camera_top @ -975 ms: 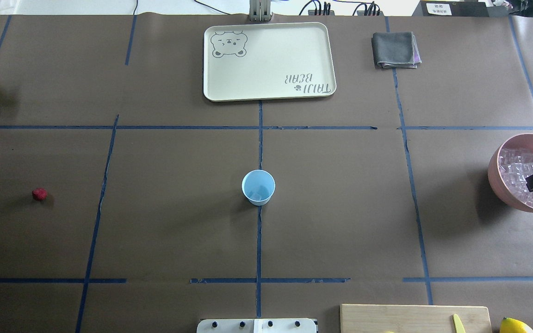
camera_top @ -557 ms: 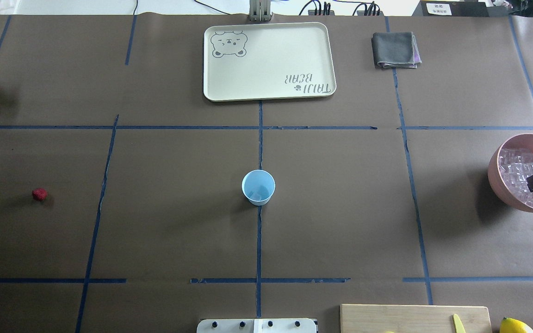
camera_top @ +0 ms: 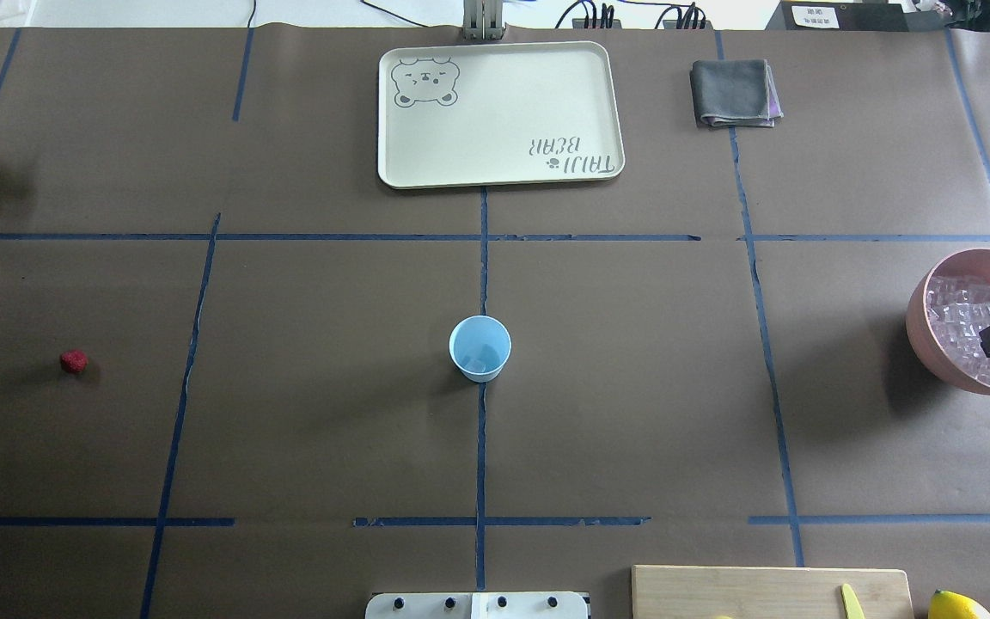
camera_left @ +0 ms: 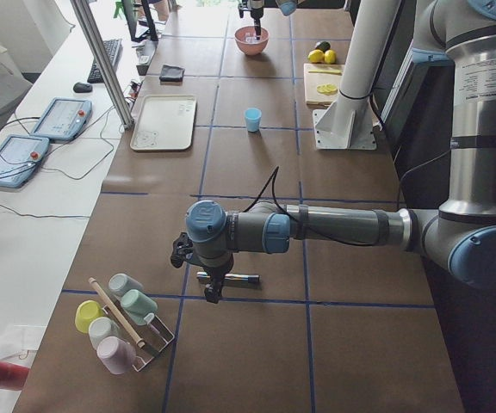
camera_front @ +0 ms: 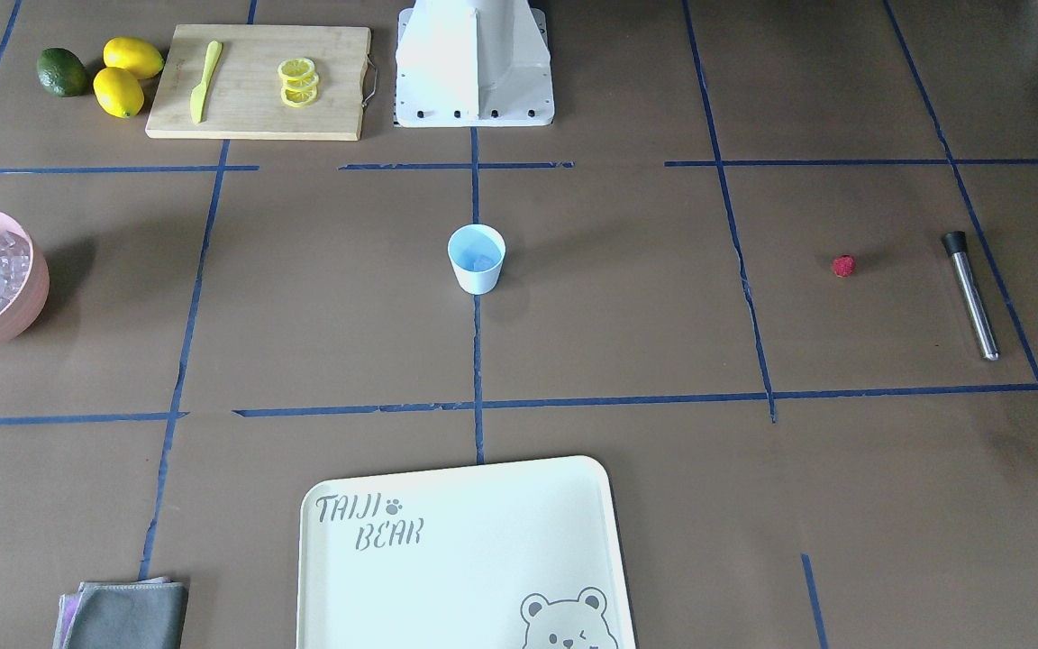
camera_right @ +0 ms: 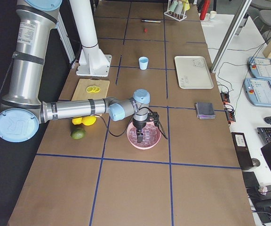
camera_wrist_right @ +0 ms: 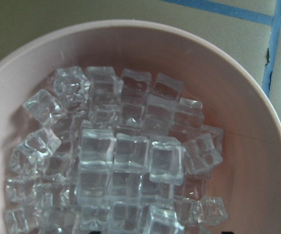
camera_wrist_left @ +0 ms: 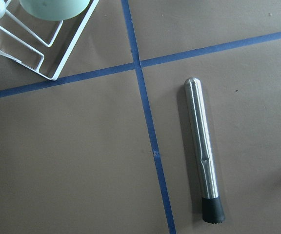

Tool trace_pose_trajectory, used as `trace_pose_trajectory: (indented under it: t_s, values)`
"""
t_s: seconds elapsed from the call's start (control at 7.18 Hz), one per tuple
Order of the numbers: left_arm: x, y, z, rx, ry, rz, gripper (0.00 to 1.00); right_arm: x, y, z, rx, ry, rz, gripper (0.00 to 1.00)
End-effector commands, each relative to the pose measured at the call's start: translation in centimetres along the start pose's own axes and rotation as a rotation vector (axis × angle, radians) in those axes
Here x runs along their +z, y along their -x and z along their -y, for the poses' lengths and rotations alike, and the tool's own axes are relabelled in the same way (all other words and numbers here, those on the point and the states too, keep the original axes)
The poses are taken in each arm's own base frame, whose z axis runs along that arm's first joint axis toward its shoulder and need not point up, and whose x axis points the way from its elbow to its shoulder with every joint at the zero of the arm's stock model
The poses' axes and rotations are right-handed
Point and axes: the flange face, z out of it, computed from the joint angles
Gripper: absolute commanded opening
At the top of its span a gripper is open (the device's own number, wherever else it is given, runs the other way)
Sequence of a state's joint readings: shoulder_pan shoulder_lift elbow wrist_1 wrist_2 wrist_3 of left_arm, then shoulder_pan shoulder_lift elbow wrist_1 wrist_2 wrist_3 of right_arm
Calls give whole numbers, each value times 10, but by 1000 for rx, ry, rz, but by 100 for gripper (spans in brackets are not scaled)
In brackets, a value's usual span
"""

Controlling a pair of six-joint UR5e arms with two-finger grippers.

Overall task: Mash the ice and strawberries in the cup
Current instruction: 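Grasp another ice cube from the bowl with the right gripper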

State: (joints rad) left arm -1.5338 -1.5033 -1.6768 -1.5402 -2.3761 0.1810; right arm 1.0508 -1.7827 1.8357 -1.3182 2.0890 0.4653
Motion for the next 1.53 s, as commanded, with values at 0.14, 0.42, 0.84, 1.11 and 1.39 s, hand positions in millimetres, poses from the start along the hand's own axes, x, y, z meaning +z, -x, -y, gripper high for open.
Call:
trace_pose_trajectory:
  t_s: [0.14, 0.42, 0.84, 1.11, 1.39]
  values:
    - [-3, -2, 1, 5, -5, 1, 100, 1, -1, -1, 4, 2, -2, 66]
    - [-3, -2, 1, 5, -5, 1, 100, -1, 0, 0, 7, 0, 1, 17]
    - [-2, -2, 0, 4, -4, 1, 100, -5, 4, 0, 2, -5, 12, 3]
    - [3, 1, -8, -6, 7, -3, 100, -29, 12, 1, -6, -37, 29, 3]
    - [3, 2, -8, -7, 6, -1, 100, -101, 49, 11, 8, -68, 41, 9]
